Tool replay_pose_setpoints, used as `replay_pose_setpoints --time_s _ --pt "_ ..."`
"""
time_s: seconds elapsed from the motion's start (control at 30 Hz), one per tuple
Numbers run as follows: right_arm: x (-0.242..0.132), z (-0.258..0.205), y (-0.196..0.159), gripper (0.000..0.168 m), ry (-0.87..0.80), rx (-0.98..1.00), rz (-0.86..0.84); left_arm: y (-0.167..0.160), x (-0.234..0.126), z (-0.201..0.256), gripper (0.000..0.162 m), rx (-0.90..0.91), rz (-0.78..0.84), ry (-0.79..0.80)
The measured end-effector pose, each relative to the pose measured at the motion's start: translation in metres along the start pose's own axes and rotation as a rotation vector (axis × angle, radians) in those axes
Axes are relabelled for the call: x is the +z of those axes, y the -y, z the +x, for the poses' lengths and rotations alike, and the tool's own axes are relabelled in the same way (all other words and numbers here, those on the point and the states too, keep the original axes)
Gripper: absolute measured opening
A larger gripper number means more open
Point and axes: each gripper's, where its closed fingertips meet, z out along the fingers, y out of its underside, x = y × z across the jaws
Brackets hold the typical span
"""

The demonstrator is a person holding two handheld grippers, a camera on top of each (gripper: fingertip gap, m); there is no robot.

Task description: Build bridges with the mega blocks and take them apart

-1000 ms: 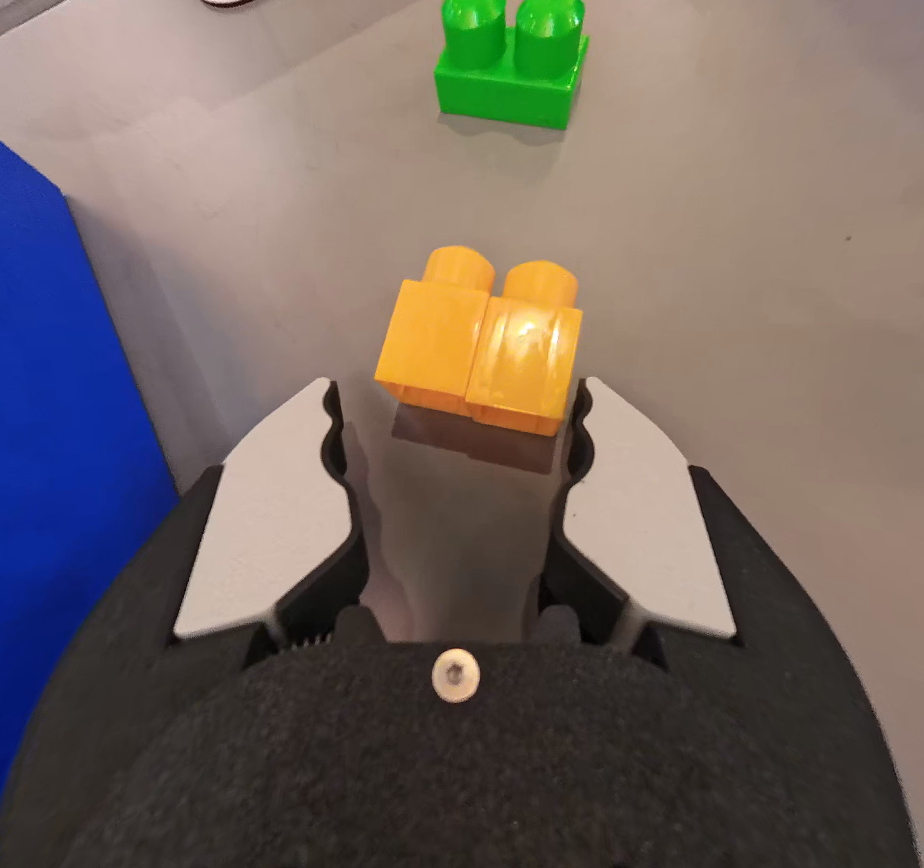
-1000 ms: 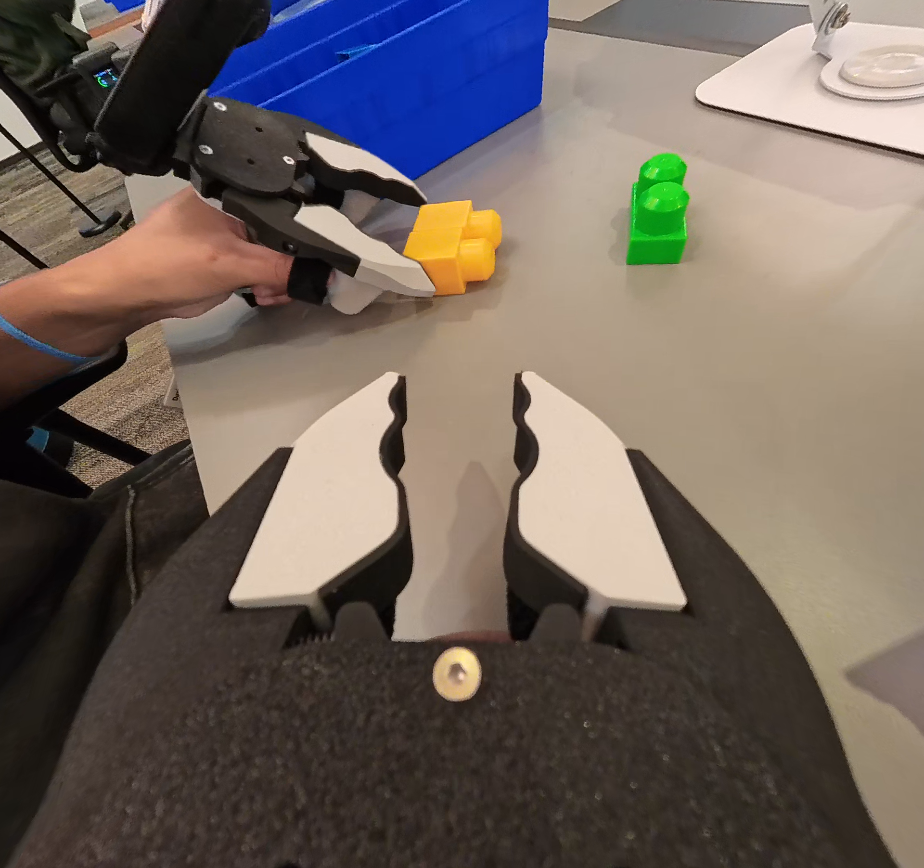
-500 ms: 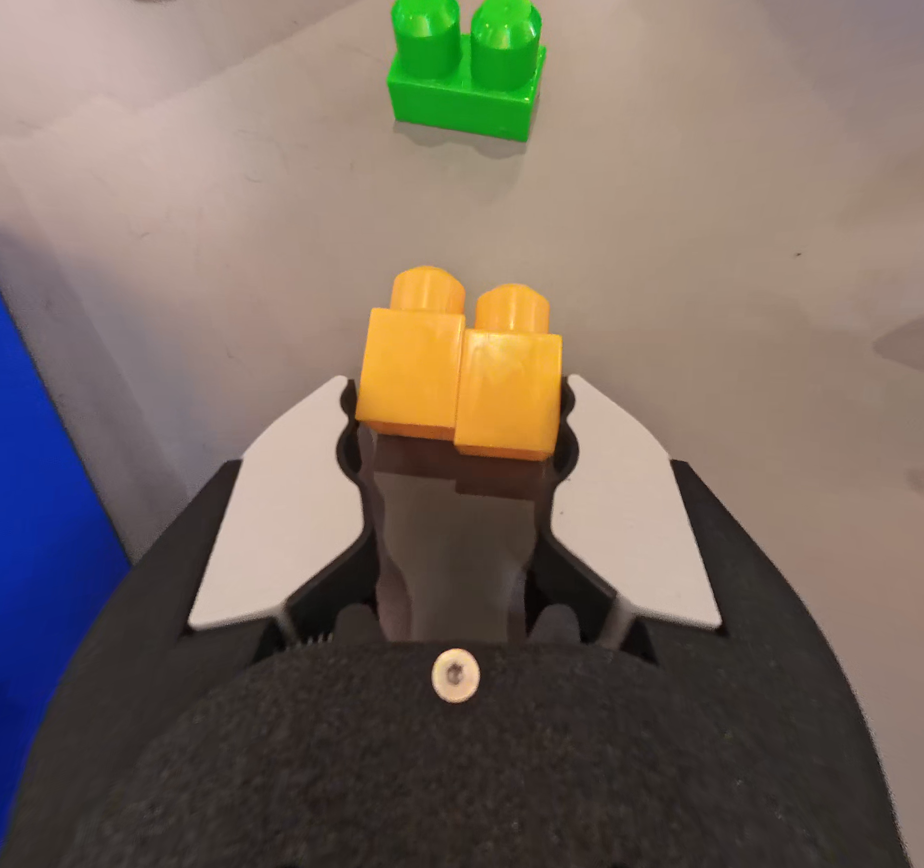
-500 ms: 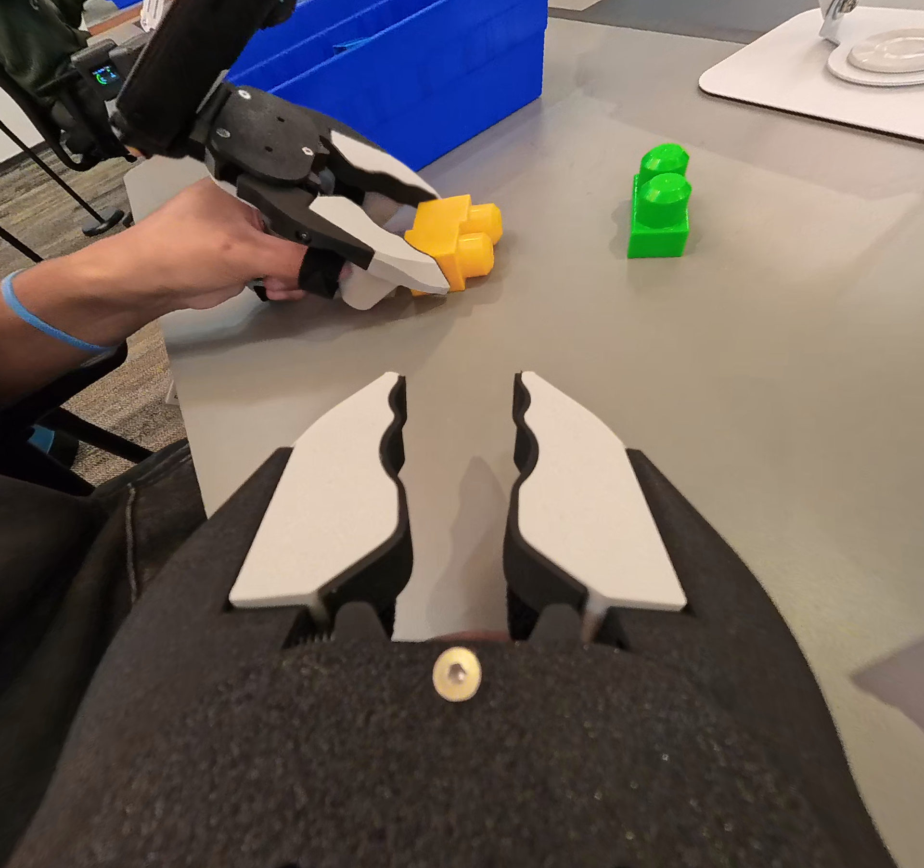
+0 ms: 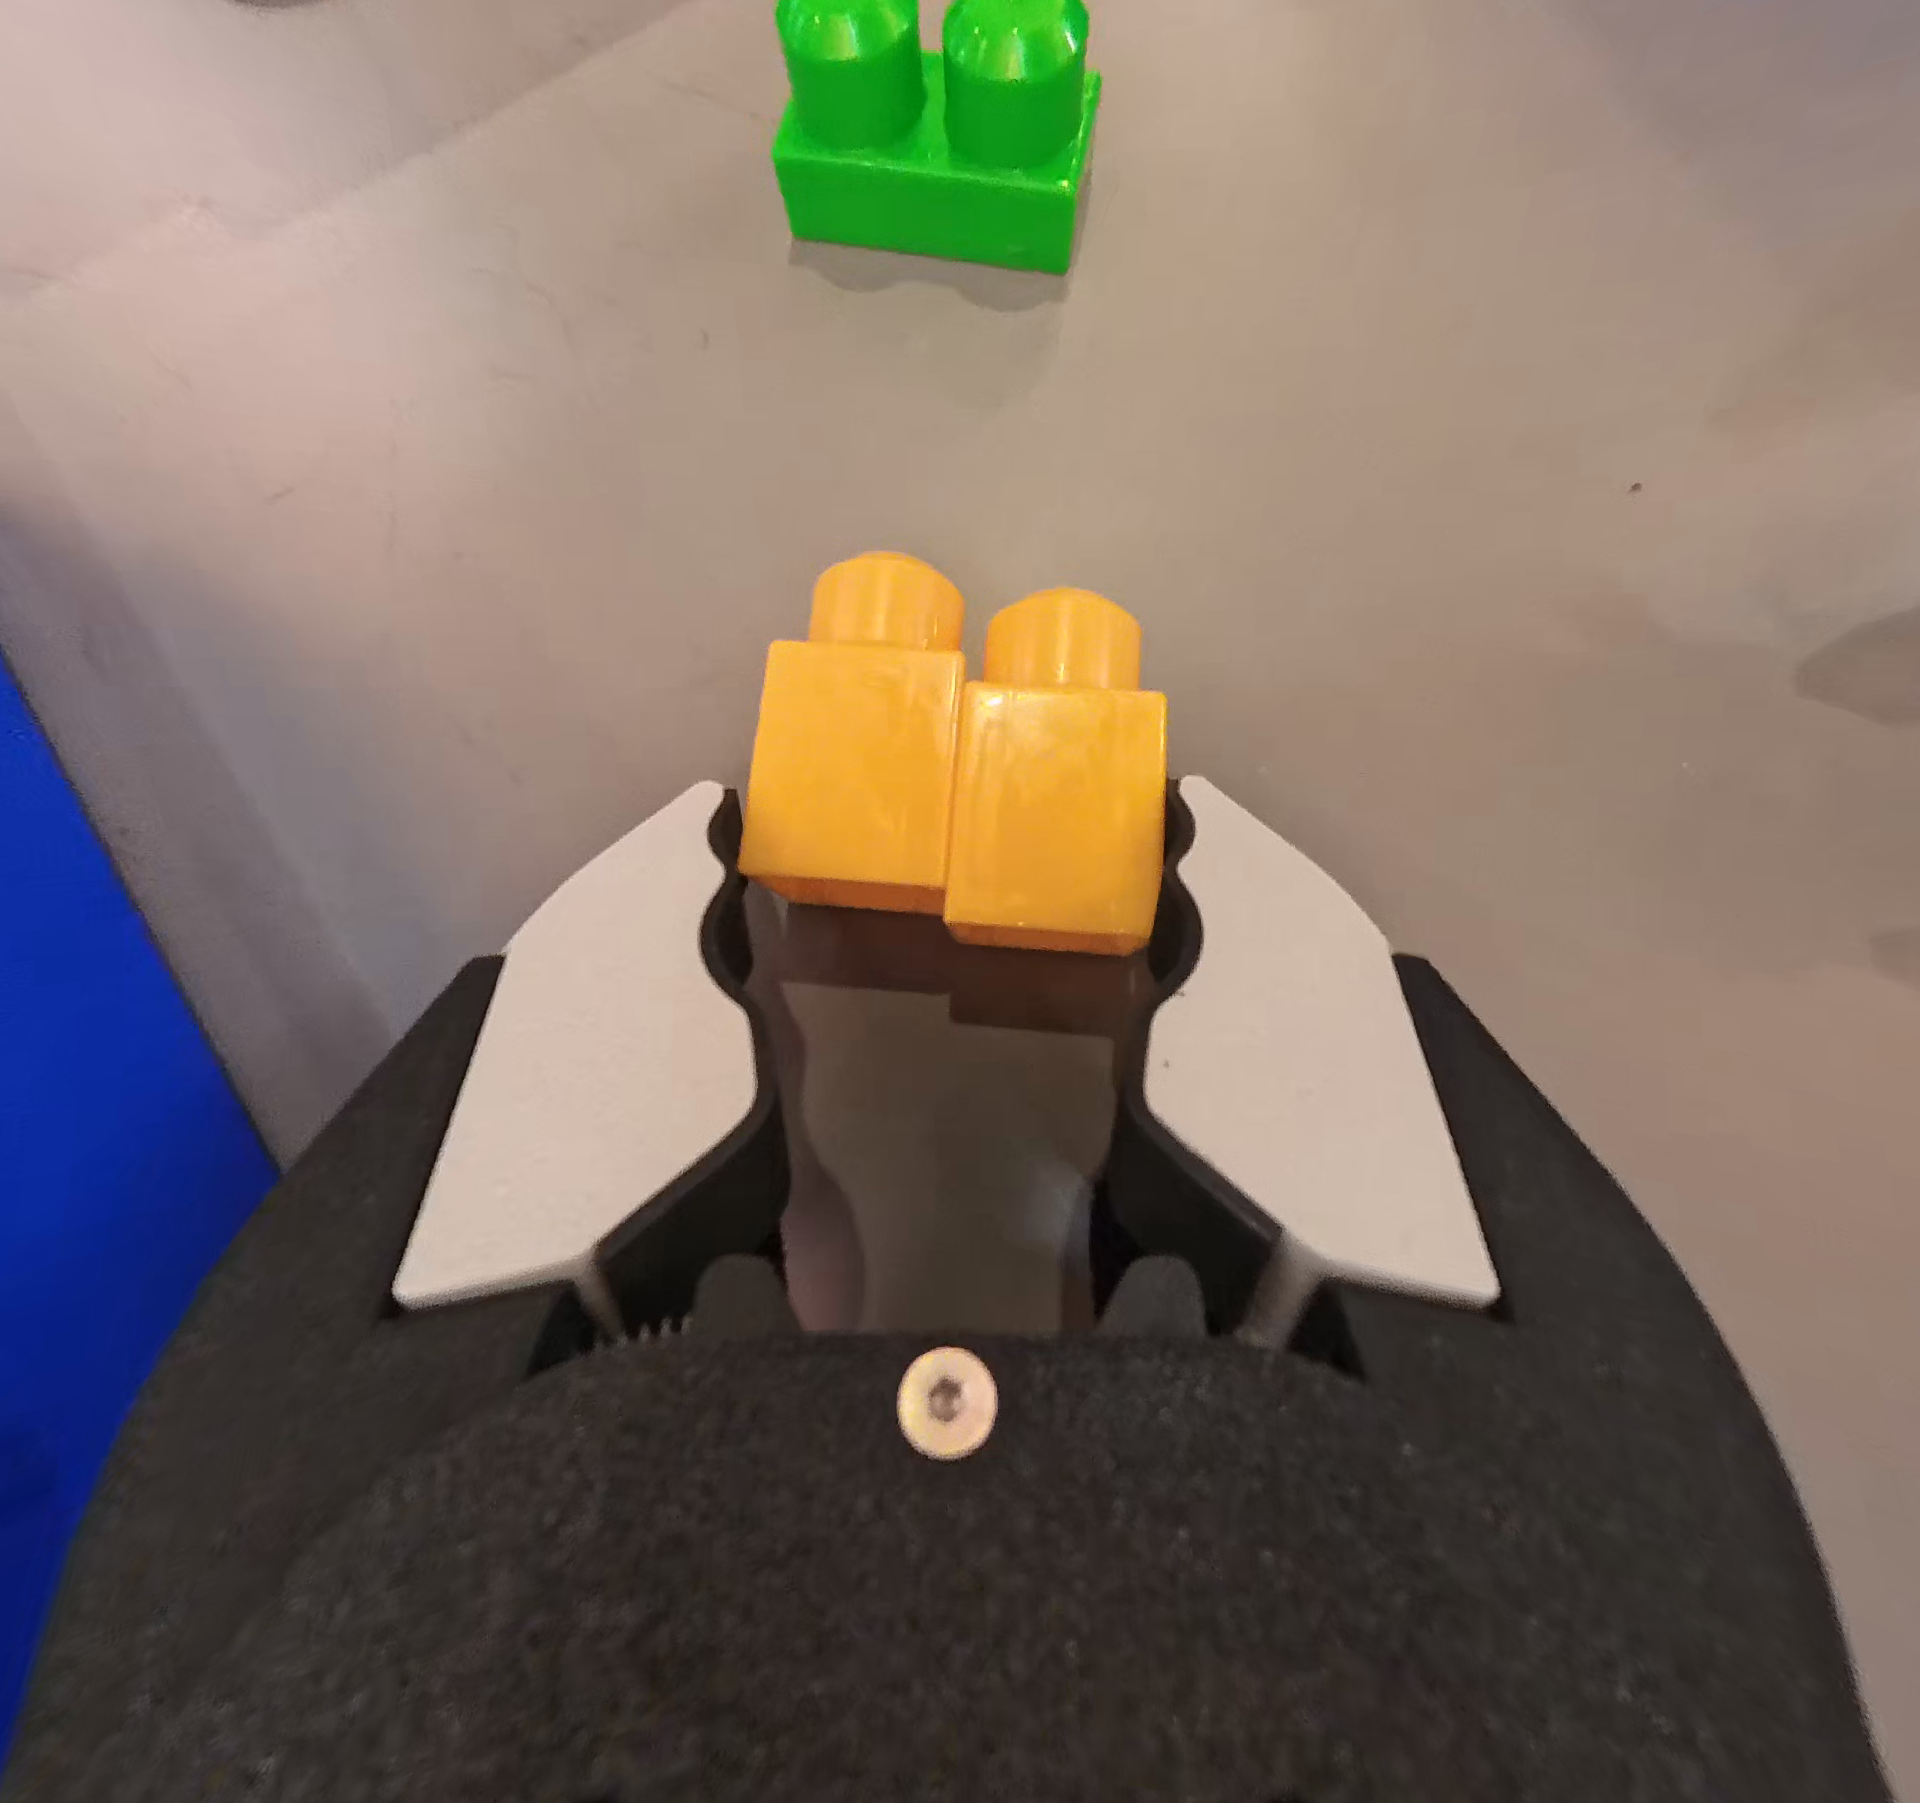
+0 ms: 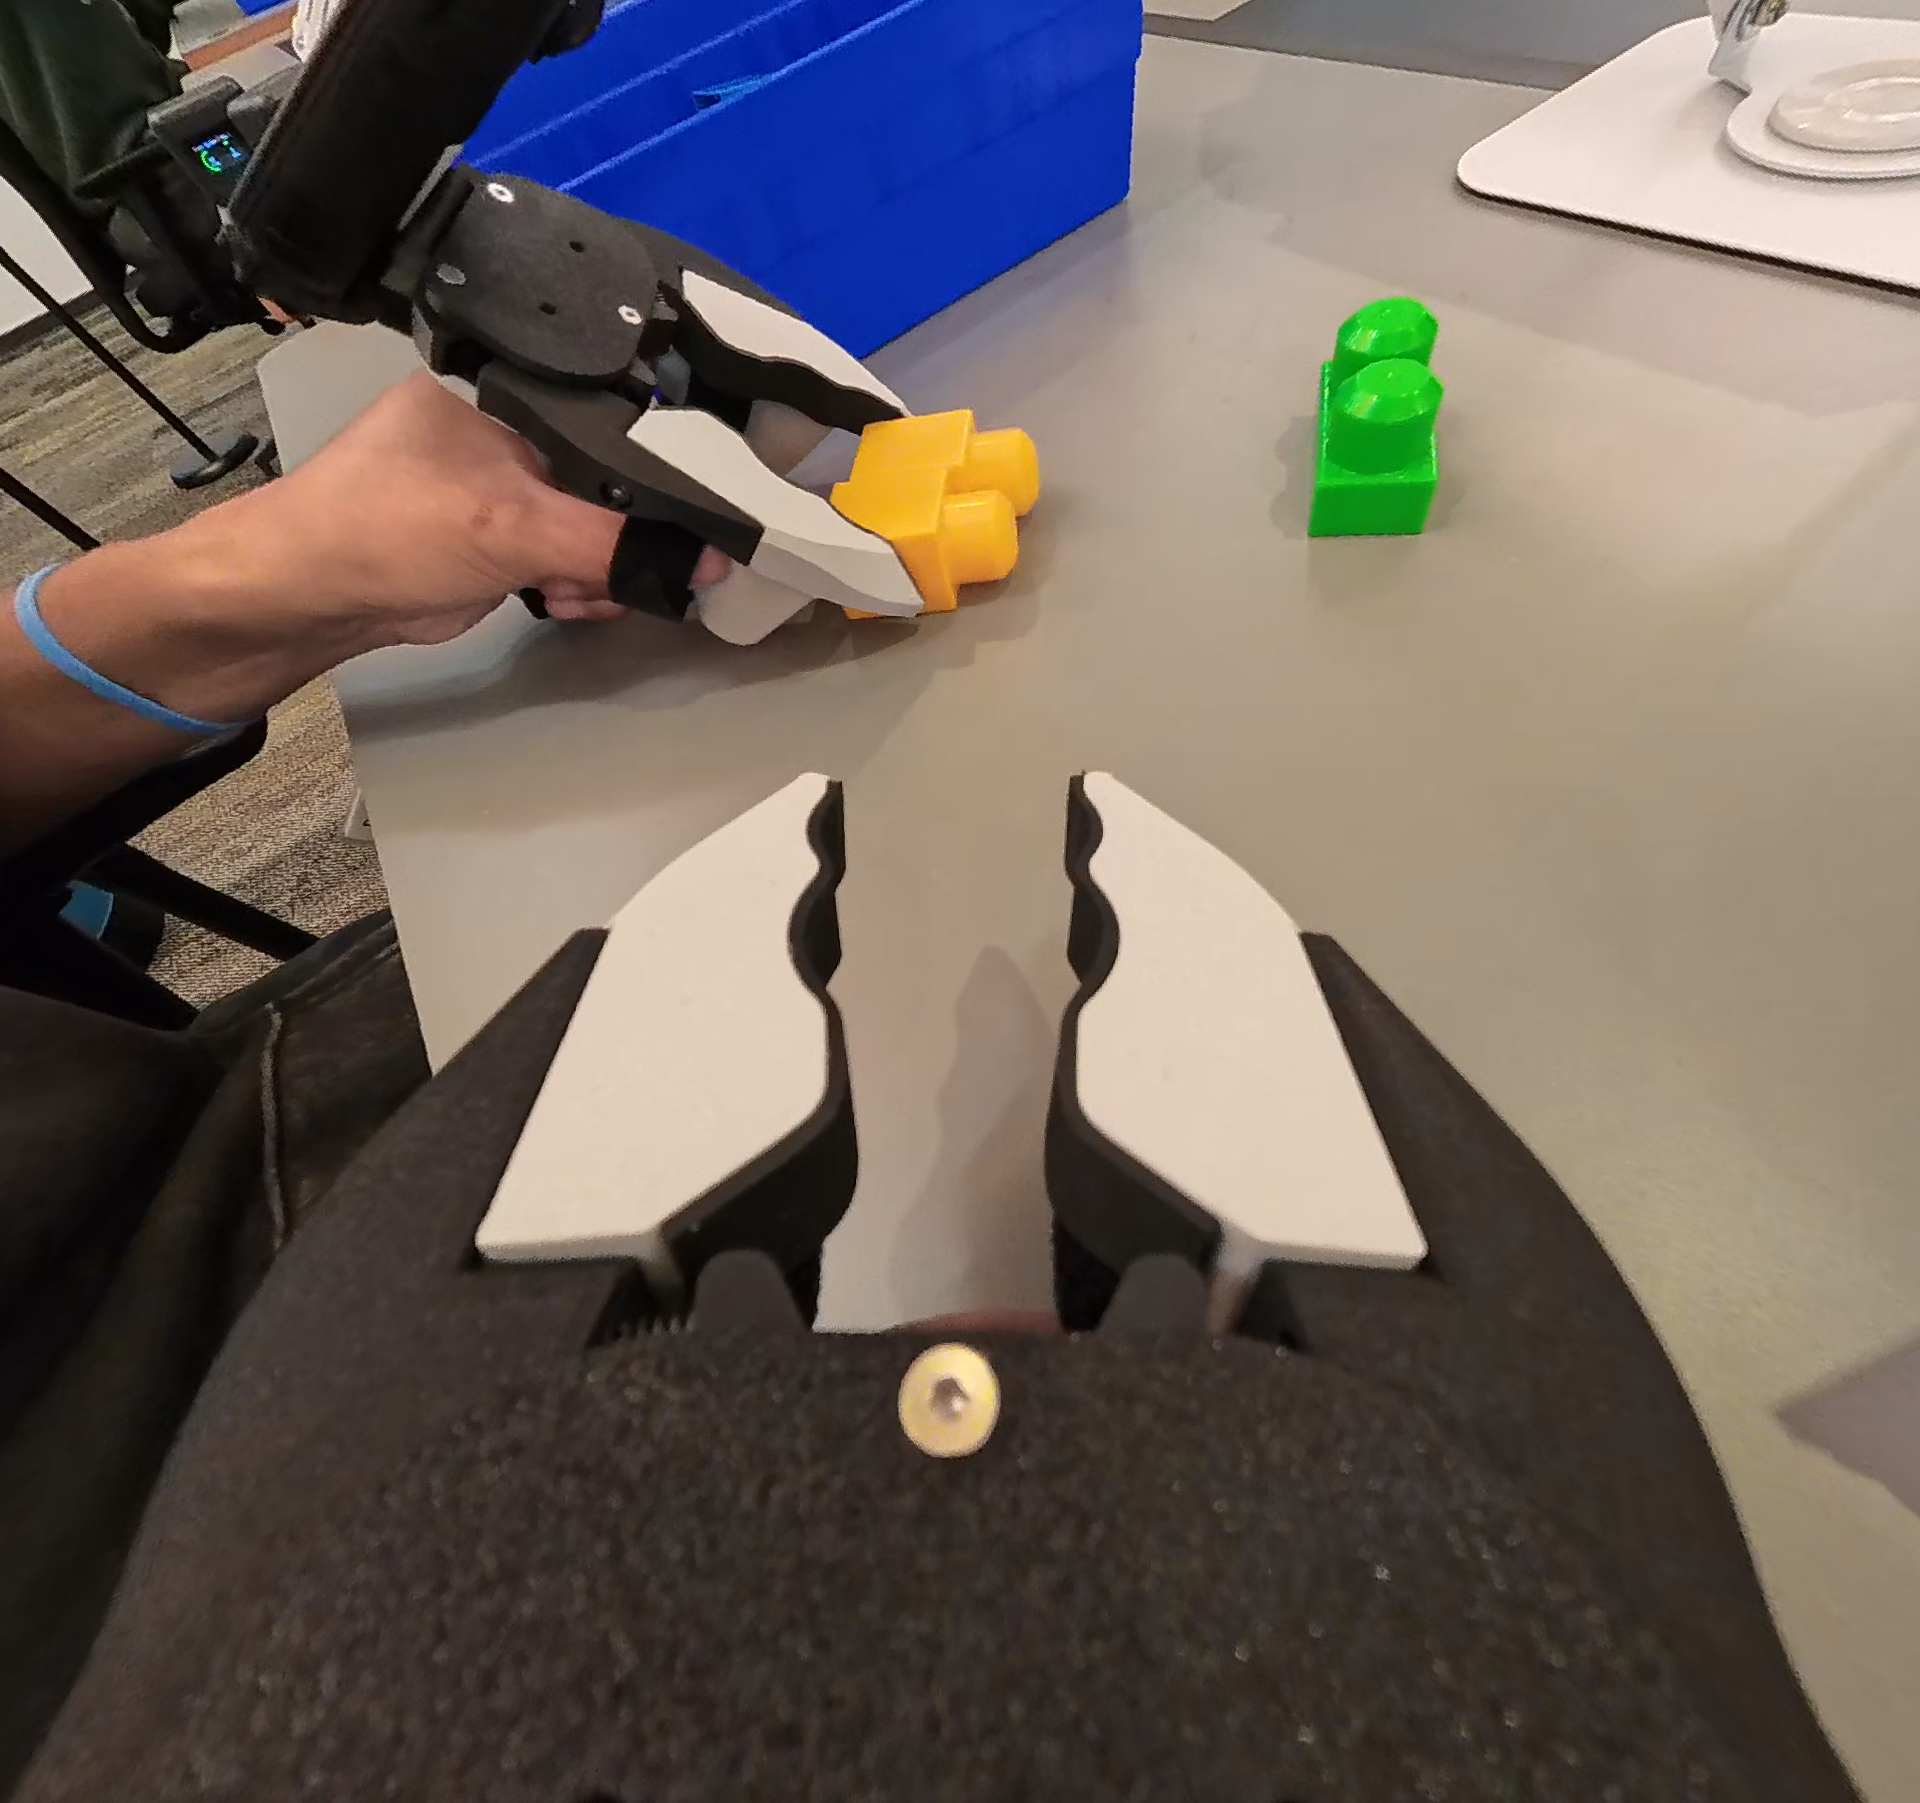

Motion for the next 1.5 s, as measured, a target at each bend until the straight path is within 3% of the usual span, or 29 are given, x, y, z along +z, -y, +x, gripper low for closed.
replay_pose_setpoints --time_s 0.17,0.37,0.53,0.7,0.83,1.07,1.17,1.23,1.3,1.4,1.5 --pt "-0.001 0.0 0.001 0.04 -0.003 -0.002 0.004 0.008 -0.01 0.002 0.075 0.071 0.076 0.029" --pt "-0.003 0.005 0.008 0.042 -0.001 0.044 0.039 0.041 -0.057 0.008 0.075 0.242 0.347 0.116" --pt "0.007 0.035 0.056 0.044 -0.052 0.09 0.027 0.027 -0.063 0.012 0.075 0.194 0.319 0.076" --pt "0.074 0.089 0.09 0.048 -0.217 -0.044 -0.263 0.018 -0.068 0.014 0.075 0.207 0.33 0.08" --pt "0.125 0.117 0.065 0.049 -0.259 -0.084 -0.569 0.018 -0.071 0.016 0.075 0.201 0.356 0.064" --pt "0.154 0.13 0.033 0.038 -0.271 -0.063 -0.791 0.014 -0.075 0.015 0.075 0.17 0.38 0.018" --pt "0.157 0.131 0.035 0.034 -0.251 -0.119 -0.751 0.013 -0.075 0.015 0.075 0.192 0.385 0.014" --pt "0.15 0.127 0.057 0.034 -0.241 -0.143 -0.585 0.014 -0.075 0.013 0.075 0.204 0.386 0.022" --pt "0.13 0.105 0.081 0.034 -0.135 -0.038 -0.385 0.017 -0.077 0.012 0.075 0.204 0.399 0.013" --pt "0.086 0.054 0.108 0.034 0.186 0.156 -0.07 0.029 -0.082 0.012 0.075 0.221 0.426 0.007" --pt "0.051 0.021 0.112 0.034 0.466 0.317 0.083 0.054 -0.091 0.017 0.075 0.304 0.479 0.008"
